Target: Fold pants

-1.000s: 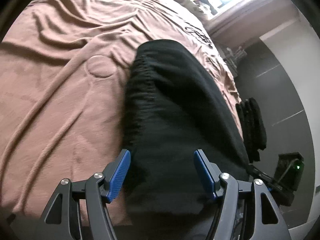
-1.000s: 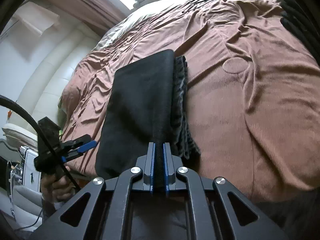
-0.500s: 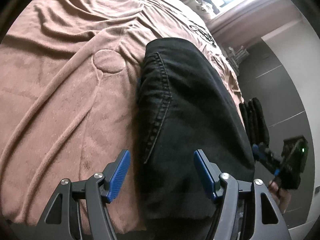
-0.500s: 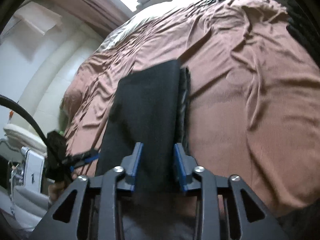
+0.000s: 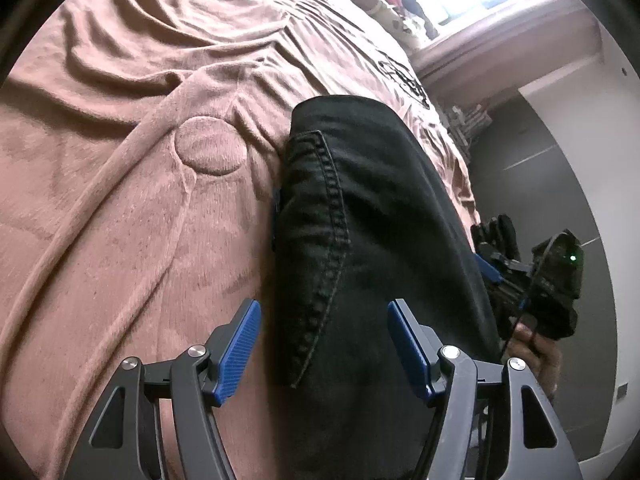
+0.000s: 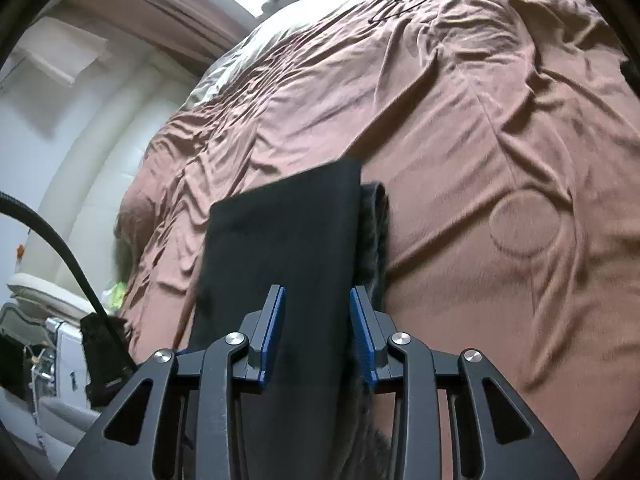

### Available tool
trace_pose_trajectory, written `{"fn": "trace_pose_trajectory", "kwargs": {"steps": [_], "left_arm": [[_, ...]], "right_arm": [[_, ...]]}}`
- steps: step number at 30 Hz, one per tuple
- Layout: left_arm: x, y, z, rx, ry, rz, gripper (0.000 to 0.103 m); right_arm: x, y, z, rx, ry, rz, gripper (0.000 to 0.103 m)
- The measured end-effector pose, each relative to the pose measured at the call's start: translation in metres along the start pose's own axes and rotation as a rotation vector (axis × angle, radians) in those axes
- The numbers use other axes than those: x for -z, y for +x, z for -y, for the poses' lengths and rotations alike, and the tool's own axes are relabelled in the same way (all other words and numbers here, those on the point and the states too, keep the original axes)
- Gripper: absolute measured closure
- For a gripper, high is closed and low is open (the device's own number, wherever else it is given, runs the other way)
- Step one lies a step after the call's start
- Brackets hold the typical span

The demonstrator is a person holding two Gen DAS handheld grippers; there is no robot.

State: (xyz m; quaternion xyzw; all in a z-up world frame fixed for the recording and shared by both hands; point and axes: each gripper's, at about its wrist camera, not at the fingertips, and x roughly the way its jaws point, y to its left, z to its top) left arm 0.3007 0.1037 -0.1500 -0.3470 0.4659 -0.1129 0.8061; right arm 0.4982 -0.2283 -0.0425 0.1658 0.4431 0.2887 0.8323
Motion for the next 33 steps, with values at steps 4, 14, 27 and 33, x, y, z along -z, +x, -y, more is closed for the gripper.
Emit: {"fn": "trace_pose_trajectory", "kwargs": {"steps": [4,14,27,33], "left_arm": [[-0.005,0.005,-0.004,0.002,-0.005,-0.006,0.036],[-0.009,0.005,-0.006,-0.013,-0.021,-0.006,0.037],[-0.025,0.000,-0.006,-0.003,-0.054,0.013,0.045],[-0.028,0.008,-0.009,0.045,-0.072,-0.005,0.045]], "right_arm": [[-0.012,0.023,0.003,-0.001,0.009,-0.022,0.072],[-0.020,0.031,-0.010,0.006,-0.067,0.019,0.100],[0.001,0.026,0.000,0.067,-0.020,-0.053,0.054],[0.013,0.016,0.018,-0.051,0.026,-0.056,0.038]]}}
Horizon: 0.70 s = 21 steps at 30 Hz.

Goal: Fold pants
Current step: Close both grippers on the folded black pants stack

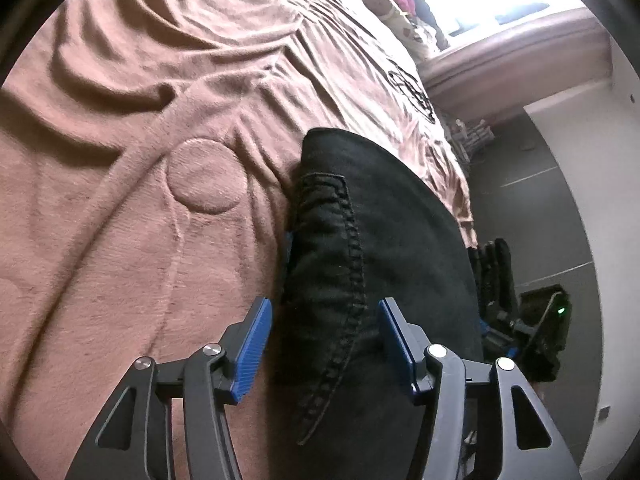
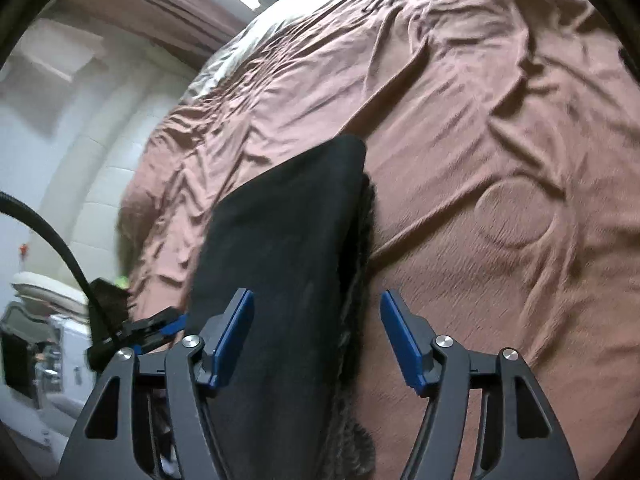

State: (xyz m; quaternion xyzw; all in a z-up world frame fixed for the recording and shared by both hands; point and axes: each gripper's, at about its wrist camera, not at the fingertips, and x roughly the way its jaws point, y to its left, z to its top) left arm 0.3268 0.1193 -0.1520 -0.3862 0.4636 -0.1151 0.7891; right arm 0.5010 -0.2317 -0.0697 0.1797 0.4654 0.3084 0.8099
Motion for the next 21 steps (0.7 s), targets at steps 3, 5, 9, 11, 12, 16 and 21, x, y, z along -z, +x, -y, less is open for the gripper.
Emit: {"fn": "trace_pose_trajectory", "kwargs": {"steps": [3,5,9,11,12,16,21], "left_arm": [[0.002,0.008,-0.001,0.014,-0.011,-0.019,0.045],[0.003,0.015,-0.001,0.019,-0.015,-0.033,0.045],[0.005,0.025,-0.001,0.019,-0.012,-0.047,0.045],[0.004,0.027,0.000,0.019,-0.009,-0.045,0.049],[0.004,0.027,0.001,0.011,-0.003,-0.044,0.052],[0.003,0.019,0.005,0.032,0.001,-0.033,0.061],[0.004,0.021,0.000,0.035,-0.008,-0.040,0.060]], "right_arm": [[0.001,0.009,0.015,-0.078,0.015,-0.058,0.037],[0.001,0.016,0.023,-0.086,0.016,-0.087,0.037],[-0.002,0.035,0.039,-0.063,0.029,-0.129,0.037],[-0.006,0.040,0.044,-0.076,0.035,-0.140,0.037],[-0.007,0.044,0.049,-0.078,0.038,-0.147,0.037],[-0.013,0.045,0.056,-0.085,0.049,-0.146,0.050],[-0.007,0.038,0.070,-0.120,0.079,-0.136,0.055]]}}
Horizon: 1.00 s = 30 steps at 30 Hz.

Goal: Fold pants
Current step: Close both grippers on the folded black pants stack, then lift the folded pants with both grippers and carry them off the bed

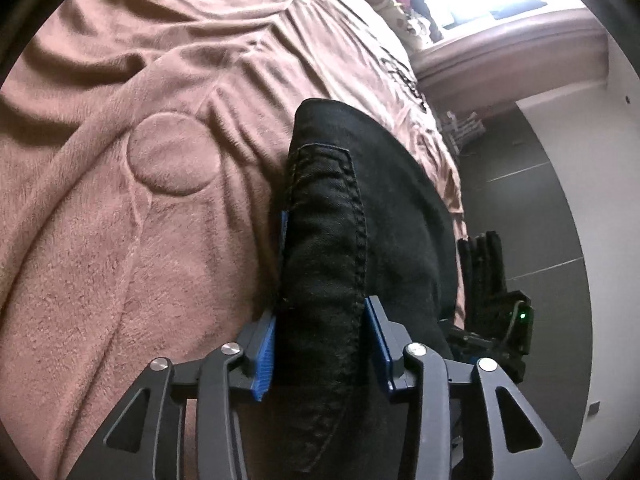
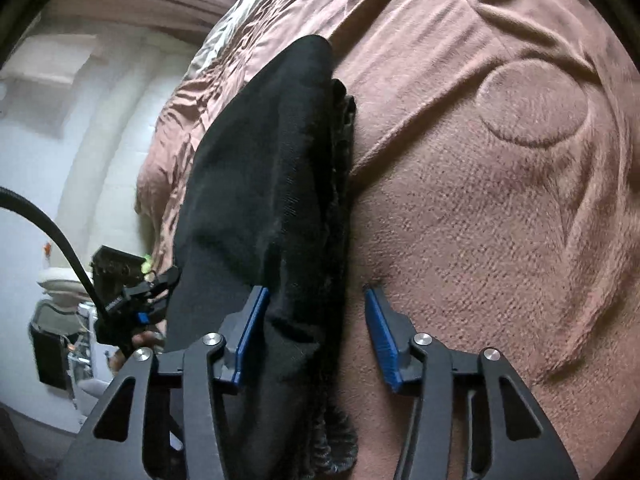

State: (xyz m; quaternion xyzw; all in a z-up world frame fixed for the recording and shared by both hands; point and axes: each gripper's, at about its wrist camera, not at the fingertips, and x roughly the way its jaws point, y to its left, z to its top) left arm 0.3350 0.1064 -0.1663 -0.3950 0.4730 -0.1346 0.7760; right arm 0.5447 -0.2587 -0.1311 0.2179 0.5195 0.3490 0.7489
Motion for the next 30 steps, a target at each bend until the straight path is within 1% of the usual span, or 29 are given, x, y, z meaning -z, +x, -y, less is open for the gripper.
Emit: {"fn": "trace_pose_trajectory", "kwargs": {"steps": [2,4,7,11,15,17,19,21,22,26,30], "left_arm": [[-0.001,0.004,-0.006,0.008,-0.022,-0.011,0.057],[-0.002,0.006,-0.010,0.029,-0.037,-0.024,0.057],[0.000,0.009,-0.010,0.030,-0.034,-0.035,0.055],[-0.003,0.014,-0.009,0.044,-0.028,-0.038,0.054],[-0.010,0.021,-0.005,0.054,-0.020,-0.035,0.054],[-0.011,0.020,-0.002,0.042,-0.004,-0.029,0.056],[-0.008,0.015,0.003,0.048,0.015,-0.015,0.060],[-0.008,0.010,0.005,0.062,0.025,-0.007,0.066],[-0.007,0.008,0.006,0.068,0.028,-0.004,0.067],[-0.005,-0.001,0.013,0.067,0.052,0.008,0.072],[-0.001,-0.013,0.023,0.088,0.080,0.023,0.073]], "right_arm": [[0.000,0.000,0.004,-0.034,0.013,-0.008,0.055],[-0.002,0.003,0.009,-0.059,0.029,-0.032,0.047],[-0.011,0.010,0.010,-0.070,0.024,-0.057,0.042],[-0.023,0.025,0.009,-0.067,0.003,-0.088,0.042],[-0.036,0.034,0.012,-0.092,-0.007,-0.104,0.042],[-0.038,0.033,0.013,-0.101,-0.017,-0.108,0.047],[-0.039,0.033,0.010,-0.092,-0.050,-0.103,0.058],[-0.038,0.028,0.005,-0.088,-0.075,-0.084,0.067],[-0.037,0.023,0.004,-0.087,-0.089,-0.069,0.071],[-0.030,0.018,-0.007,-0.064,-0.135,-0.030,0.075],[-0.022,0.010,-0.023,-0.051,-0.171,0.007,0.077]]}}
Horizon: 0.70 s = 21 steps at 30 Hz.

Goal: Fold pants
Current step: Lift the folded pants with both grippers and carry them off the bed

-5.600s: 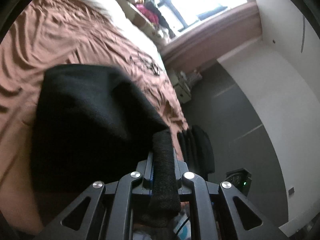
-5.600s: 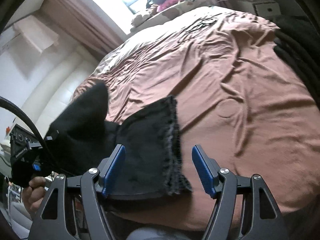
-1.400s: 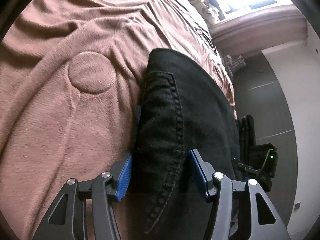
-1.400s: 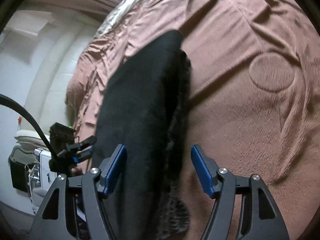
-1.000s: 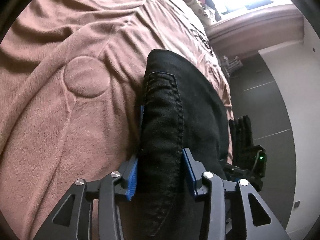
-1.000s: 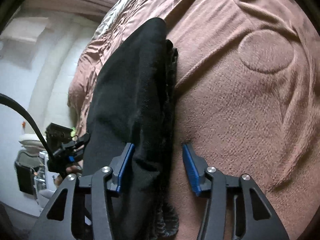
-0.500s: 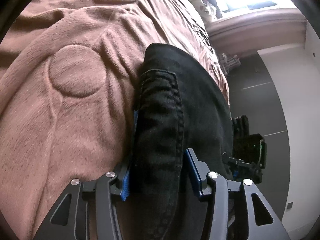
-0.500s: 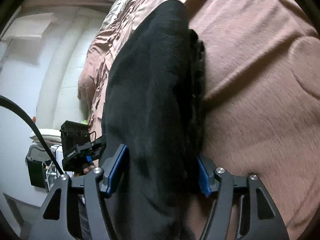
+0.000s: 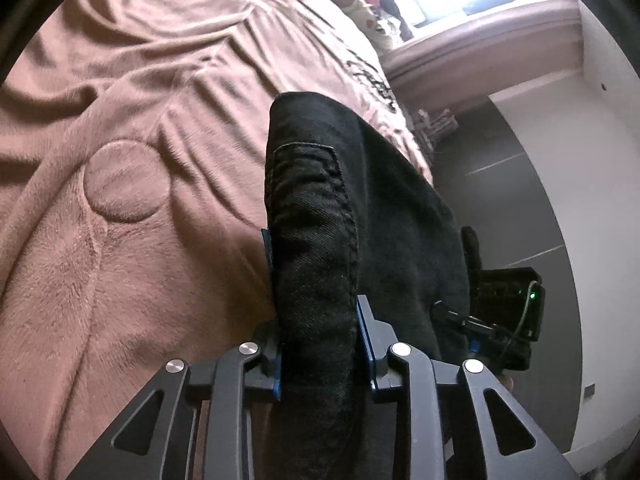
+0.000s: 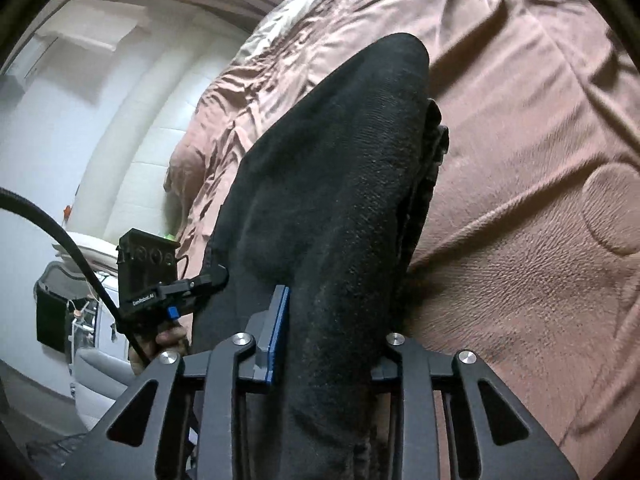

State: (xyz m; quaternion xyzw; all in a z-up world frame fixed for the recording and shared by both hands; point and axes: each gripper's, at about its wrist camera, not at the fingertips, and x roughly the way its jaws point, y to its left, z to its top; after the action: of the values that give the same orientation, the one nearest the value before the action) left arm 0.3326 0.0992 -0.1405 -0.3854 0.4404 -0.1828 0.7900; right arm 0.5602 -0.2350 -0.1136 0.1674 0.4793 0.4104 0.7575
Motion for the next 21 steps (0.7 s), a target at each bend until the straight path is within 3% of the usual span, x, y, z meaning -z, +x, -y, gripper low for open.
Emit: {"fn": "trace_pose_trajectory", "kwargs": {"steps": [12,21], "left_arm": [[0.009,-0.032,0.056,0.065,0.115,0.034,0.076],[0.012,-0.044,0.107,0.126,0.204,0.035,0.076]], "right_arm": [[0.038,-0.028,-0.065,0.062,-0.116,0.100,0.079],[0.068,-0.068,-0.109,0.159,-0.174,0.185,0.079]]}}
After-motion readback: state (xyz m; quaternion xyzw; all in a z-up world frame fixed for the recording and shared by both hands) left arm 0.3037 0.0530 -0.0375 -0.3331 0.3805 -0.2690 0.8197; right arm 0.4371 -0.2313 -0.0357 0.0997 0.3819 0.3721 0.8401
